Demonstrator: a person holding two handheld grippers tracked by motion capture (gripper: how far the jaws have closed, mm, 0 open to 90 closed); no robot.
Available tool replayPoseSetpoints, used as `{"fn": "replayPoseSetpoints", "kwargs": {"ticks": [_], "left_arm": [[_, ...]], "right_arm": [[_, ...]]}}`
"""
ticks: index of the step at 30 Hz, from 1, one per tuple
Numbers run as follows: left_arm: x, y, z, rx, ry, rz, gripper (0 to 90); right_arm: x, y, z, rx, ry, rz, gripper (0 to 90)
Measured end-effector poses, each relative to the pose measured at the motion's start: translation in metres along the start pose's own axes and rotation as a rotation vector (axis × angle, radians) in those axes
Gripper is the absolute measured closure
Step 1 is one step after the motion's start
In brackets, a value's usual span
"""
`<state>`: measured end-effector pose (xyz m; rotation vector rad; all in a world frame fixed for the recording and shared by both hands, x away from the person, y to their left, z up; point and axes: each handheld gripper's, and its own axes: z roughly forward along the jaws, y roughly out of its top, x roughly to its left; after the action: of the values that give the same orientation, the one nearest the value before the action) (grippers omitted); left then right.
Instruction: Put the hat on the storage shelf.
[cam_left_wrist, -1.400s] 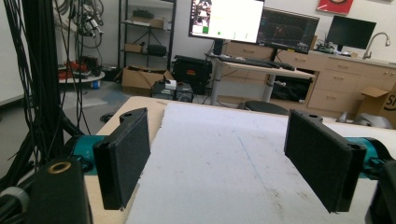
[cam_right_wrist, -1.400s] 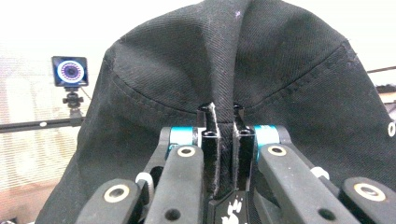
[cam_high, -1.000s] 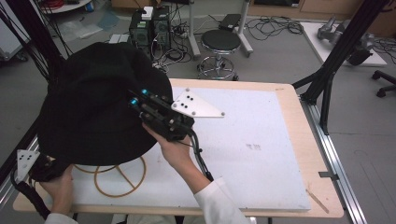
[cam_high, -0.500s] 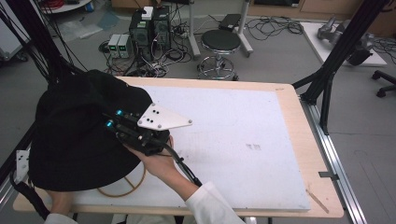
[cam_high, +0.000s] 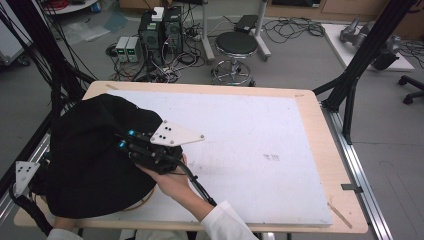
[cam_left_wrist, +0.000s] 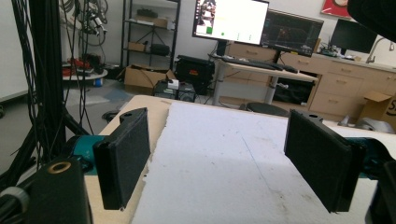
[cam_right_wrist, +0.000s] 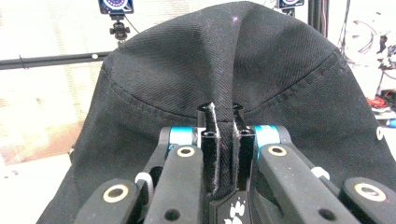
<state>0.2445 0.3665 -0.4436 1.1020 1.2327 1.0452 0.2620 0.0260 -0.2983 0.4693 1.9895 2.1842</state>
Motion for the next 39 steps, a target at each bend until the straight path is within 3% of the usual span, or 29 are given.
{"fn": "replayPoseSetpoints", "kwargs": {"ticks": [9,14,20,25,34,39], "left_arm": [[0.000,0.000,0.000,0.000,-0.001,0.001,22.8],[0.000,0.000,0.000,-0.001,0.000,0.001,22.8],[0.000,0.000,0.000,-0.001,-0.002,-0.001,22.8],[0.000,0.000,0.000,0.000,-0.002,-0.002,22.8],[0.000,0.000,0.000,-0.005,0.005,-0.011,22.8],[0.002,0.000,0.000,-0.004,0.007,-0.009,22.8]], "right_arm": [[-0.001,0.000,-0.002,0.004,0.006,0.003,84.0],[-0.001,-0.001,-0.001,-0.005,0.014,0.014,78.3],[0.000,-0.001,-0.001,-0.016,0.032,0.010,49.0],[-0.002,0.003,-0.006,-0.018,0.026,0.003,32.5],[-0.015,0.014,-0.029,-0.044,-0.036,0.023,24.2],[-0.028,0.022,-0.060,-0.031,-0.111,0.011,22.1]]}}
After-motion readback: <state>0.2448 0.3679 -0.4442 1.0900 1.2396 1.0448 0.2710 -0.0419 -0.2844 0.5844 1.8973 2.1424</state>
